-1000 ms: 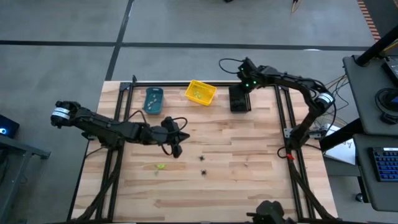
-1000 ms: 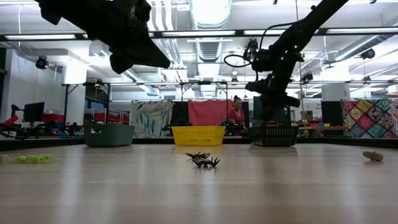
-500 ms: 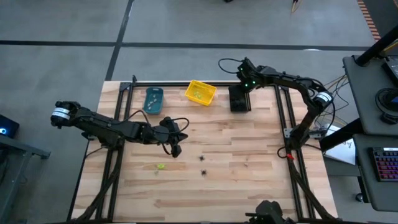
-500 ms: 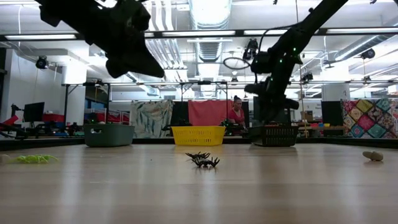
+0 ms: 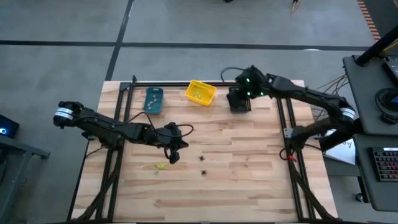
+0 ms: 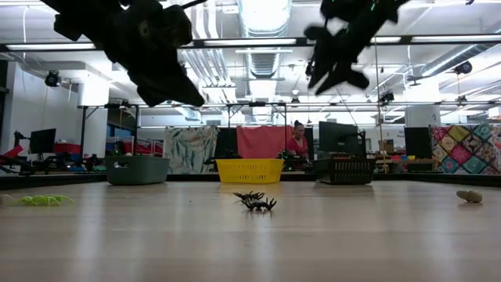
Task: Sort Halloween decoration
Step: Put the black spider toy into the black bin, then put the green spider toy into the yellow bin
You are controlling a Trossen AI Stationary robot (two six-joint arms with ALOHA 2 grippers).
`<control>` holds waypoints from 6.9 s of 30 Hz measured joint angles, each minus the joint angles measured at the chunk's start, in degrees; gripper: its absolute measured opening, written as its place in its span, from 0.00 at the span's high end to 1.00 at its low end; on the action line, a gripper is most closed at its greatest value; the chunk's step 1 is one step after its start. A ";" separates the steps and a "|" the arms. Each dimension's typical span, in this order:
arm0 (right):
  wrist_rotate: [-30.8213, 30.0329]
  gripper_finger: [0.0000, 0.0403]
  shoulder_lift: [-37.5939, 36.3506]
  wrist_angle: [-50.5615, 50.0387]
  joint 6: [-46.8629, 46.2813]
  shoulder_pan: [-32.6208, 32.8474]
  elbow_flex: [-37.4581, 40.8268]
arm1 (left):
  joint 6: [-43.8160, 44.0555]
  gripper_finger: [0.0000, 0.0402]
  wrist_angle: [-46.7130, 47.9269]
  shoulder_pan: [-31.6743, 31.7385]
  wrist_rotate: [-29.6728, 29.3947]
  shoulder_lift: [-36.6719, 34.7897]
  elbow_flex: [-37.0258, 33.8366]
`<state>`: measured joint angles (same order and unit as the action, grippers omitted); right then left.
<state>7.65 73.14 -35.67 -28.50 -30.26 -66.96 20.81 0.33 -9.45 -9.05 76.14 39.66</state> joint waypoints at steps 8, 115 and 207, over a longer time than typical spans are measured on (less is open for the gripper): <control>-15.00 0.75 -8.78 -1.22 -10.93 15.85 0.00 | -7.67 0.81 -13.41 -1.68 0.78 7.17 0.00; -6.52 0.57 33.49 43.69 -42.64 42.06 9.88 | 0.73 1.00 -35.39 -3.88 3.77 34.62 0.11; -10.21 0.83 12.16 -20.58 5.68 -4.96 -12.07 | 11.16 1.00 6.57 7.78 10.07 -1.35 -0.04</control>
<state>-2.56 85.30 -56.25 -22.82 -35.22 -79.02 31.96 6.91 -1.67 1.02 74.79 39.62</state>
